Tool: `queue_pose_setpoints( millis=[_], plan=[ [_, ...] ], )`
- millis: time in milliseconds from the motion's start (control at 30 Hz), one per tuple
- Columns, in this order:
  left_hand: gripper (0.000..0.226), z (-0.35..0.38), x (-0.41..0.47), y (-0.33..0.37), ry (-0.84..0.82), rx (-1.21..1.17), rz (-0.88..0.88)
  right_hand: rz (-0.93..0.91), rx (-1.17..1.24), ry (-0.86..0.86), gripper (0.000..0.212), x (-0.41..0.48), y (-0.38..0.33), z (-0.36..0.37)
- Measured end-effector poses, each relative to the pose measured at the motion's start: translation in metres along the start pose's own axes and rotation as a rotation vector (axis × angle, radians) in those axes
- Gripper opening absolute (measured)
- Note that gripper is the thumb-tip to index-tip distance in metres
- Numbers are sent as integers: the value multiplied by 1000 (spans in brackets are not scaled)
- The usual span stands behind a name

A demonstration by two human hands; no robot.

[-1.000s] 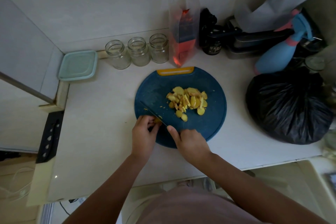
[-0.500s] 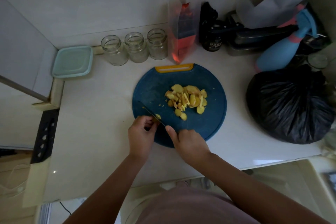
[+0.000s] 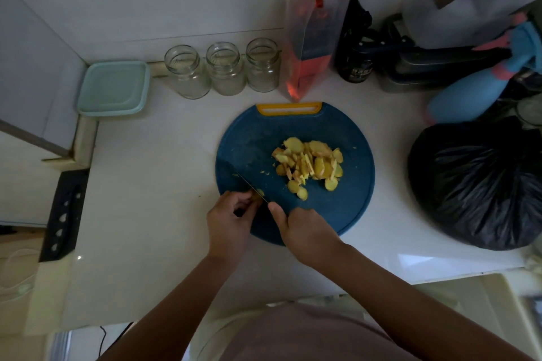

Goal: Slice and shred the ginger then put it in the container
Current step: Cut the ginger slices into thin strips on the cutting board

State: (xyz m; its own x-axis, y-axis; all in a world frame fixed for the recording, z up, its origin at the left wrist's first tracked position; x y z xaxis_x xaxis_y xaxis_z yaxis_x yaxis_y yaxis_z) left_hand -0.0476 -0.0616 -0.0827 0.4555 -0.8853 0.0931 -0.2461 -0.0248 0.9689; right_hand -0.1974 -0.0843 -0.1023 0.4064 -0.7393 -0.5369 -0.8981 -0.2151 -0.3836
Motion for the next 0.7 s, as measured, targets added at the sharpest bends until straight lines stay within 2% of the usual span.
queue_pose_setpoints(
  millis=[67, 133, 200, 400, 467, 600, 700],
  plan=[
    [27, 1, -1, 2, -4, -3, 2, 15, 28, 4, 92, 4, 0, -2],
    [27, 1, 0, 3, -4, -12, 2, 24, 35, -21, 101, 7, -5, -3],
    [24, 1, 1, -1, -8, -21, -18, 46, 60, -28, 99, 7, -9, -10],
    [20, 1, 0, -1, -32, -40, -32, 178, 334, -52, 60, 6, 15, -9],
    [18, 1, 1, -2, -31, -40, -42, 150, 324, -18, 55, 2, 16, -13],
    [14, 0, 0, -3, -31, -40, -32, -13, 154, 59, 43, -15, -4, -24],
    [13, -1, 1, -3, -25, -21, -30, -24, 103, 75, 44, -19, -7, -22]
  ],
)
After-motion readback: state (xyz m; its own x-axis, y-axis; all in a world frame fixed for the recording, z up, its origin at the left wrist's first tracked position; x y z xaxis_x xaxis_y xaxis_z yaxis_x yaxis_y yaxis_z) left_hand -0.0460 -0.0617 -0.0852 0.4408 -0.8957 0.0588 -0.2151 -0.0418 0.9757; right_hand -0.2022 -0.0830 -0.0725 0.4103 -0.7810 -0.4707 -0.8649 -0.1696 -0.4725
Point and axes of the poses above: each hand's wrist, its own x-axis towards the middle knuckle, its own z-axis out of the palm, y = z × x, the point moved 10 cm from there along x, towards the middle knuckle, and after that the axes turned 12 degrees about -x, right-handed, at the moved point
